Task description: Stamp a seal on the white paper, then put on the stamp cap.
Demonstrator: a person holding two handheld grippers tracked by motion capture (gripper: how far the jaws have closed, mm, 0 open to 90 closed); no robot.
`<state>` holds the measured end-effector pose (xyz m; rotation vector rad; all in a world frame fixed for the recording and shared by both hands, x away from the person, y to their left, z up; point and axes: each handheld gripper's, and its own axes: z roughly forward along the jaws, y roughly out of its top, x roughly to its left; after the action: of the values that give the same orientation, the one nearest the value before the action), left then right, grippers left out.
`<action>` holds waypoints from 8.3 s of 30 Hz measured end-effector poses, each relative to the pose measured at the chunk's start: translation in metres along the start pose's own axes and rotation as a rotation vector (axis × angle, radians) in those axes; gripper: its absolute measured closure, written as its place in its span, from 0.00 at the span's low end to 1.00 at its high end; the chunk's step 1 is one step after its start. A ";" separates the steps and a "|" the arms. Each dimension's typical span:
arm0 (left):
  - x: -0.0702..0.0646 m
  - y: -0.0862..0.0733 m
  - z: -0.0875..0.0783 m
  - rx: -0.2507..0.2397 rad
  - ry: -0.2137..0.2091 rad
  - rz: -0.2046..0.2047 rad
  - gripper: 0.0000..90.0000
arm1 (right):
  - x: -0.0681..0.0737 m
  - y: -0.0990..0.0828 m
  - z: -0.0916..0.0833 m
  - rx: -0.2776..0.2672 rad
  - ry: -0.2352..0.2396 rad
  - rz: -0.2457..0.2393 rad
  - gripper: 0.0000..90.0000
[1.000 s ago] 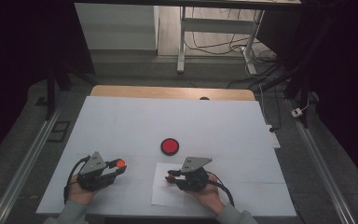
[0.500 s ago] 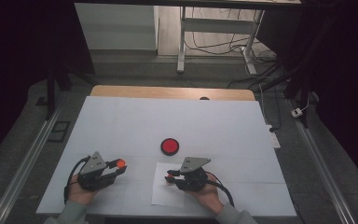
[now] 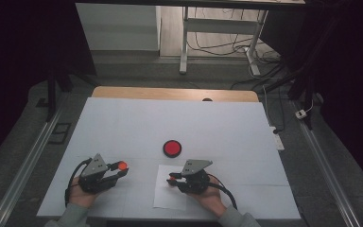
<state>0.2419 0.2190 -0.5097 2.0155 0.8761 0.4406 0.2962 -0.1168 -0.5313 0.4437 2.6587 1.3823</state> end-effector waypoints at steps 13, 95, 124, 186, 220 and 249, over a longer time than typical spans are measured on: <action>0.000 0.000 0.000 -0.001 0.001 0.000 0.72 | 0.001 -0.001 0.001 0.014 -0.002 -0.009 0.81; 0.002 0.000 -0.002 -0.009 0.006 -0.007 0.72 | -0.013 0.011 -0.039 -0.196 -0.020 0.076 0.81; 0.001 0.000 0.000 -0.001 0.003 -0.003 0.72 | -0.033 0.018 -0.078 -0.315 -0.095 0.135 0.81; -0.017 0.023 0.021 -0.009 -0.048 0.057 0.72 | -0.034 0.021 -0.079 -0.334 -0.091 0.134 0.81; -0.032 0.040 0.046 0.008 -0.095 0.110 0.72 | -0.033 0.022 -0.078 -0.339 -0.090 0.132 0.81; -0.047 0.064 0.070 0.000 -0.140 0.142 0.72 | -0.031 0.025 -0.079 -0.354 -0.082 0.127 0.81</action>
<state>0.2775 0.1206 -0.4951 2.0887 0.6500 0.3729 0.3124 -0.1741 -0.4665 0.6182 2.2879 1.7838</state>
